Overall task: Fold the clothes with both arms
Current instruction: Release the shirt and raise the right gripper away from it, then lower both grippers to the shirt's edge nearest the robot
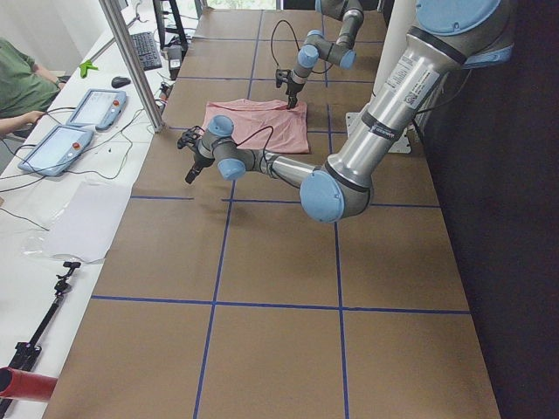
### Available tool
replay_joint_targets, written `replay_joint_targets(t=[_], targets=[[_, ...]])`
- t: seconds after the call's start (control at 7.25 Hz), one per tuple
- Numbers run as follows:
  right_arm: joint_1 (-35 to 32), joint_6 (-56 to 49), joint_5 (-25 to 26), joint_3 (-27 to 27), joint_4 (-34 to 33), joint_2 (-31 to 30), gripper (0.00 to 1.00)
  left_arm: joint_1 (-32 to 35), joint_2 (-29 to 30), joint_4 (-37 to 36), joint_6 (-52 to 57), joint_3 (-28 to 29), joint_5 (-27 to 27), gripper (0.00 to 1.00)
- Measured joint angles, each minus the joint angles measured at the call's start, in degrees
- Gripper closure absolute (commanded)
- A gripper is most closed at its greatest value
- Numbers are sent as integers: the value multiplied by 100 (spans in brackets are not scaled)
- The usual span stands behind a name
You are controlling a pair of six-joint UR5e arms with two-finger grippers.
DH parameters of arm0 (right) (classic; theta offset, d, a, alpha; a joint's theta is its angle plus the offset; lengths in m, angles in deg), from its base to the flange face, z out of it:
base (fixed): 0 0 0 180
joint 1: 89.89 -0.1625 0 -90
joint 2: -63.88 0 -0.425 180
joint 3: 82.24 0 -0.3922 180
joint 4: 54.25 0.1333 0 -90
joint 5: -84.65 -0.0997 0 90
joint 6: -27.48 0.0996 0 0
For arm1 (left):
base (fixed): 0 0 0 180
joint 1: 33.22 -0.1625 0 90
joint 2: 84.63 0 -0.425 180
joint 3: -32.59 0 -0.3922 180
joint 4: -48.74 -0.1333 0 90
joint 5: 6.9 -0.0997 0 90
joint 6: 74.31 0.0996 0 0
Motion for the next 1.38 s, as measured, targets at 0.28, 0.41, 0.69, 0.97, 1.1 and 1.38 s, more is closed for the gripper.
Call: replay_joint_targets(t=[0.28, 0.41, 0.69, 0.97, 1.1, 1.38], targets=[[-101, -193, -24, 3, -11, -87, 9, 0, -47, 0, 0, -37, 12, 0], [-170, -294, -52, -6, -13, -171, 9, -3, -51, 1, 0, -39, 14, 0], [-280, -441, -98, -101, -13, -439, 9, -3, -54, -4, 0, -45, 14, 0], [-320, -511, -124, -282, 8, -698, 0, -1, -54, -23, -24, -107, 17, 0], [-337, -465, -146, -457, 38, -754, 0, -6, -84, -46, -126, -221, 29, 0], [-351, -44, -281, -1027, 372, -941, 0, -170, -370, -59, -908, -810, 301, 0]])
